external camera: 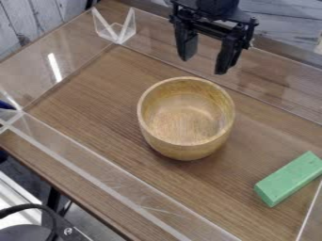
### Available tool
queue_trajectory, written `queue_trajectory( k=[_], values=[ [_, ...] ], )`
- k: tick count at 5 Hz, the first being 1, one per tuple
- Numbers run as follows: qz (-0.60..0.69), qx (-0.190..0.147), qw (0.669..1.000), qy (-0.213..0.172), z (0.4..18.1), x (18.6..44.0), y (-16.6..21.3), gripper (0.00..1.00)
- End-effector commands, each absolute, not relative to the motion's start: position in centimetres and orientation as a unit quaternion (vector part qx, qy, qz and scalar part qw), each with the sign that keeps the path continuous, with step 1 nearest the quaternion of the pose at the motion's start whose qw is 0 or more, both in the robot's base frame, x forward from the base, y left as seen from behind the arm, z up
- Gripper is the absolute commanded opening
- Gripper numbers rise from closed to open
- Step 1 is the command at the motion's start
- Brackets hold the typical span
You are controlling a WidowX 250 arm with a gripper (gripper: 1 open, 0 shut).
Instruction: Put the green block in the brown bowl
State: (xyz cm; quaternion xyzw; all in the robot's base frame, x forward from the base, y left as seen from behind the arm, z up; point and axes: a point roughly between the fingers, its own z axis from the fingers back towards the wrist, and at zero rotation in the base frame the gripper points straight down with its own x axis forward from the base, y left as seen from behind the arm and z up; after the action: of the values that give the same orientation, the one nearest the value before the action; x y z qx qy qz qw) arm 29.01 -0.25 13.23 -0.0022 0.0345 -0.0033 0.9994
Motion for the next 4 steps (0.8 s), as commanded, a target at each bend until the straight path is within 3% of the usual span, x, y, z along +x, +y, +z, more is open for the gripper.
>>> queue_trajectory(
  k=[1, 2, 3, 4],
  values=[
    [-0.014, -0.003, 1.0, 0.027, 13.0, 28.8, -1.3, 1.0],
    [-0.043, 0.001, 0.999, 0.024, 12.3, 28.2, -3.7, 0.0],
    [-0.079, 0.004, 0.996, 0.028, 11.7, 28.0, -5.4, 1.0],
    [-0.105, 0.005, 0.994, 0.031, 11.5, 27.7, -6.0, 0.0]
  ],
)
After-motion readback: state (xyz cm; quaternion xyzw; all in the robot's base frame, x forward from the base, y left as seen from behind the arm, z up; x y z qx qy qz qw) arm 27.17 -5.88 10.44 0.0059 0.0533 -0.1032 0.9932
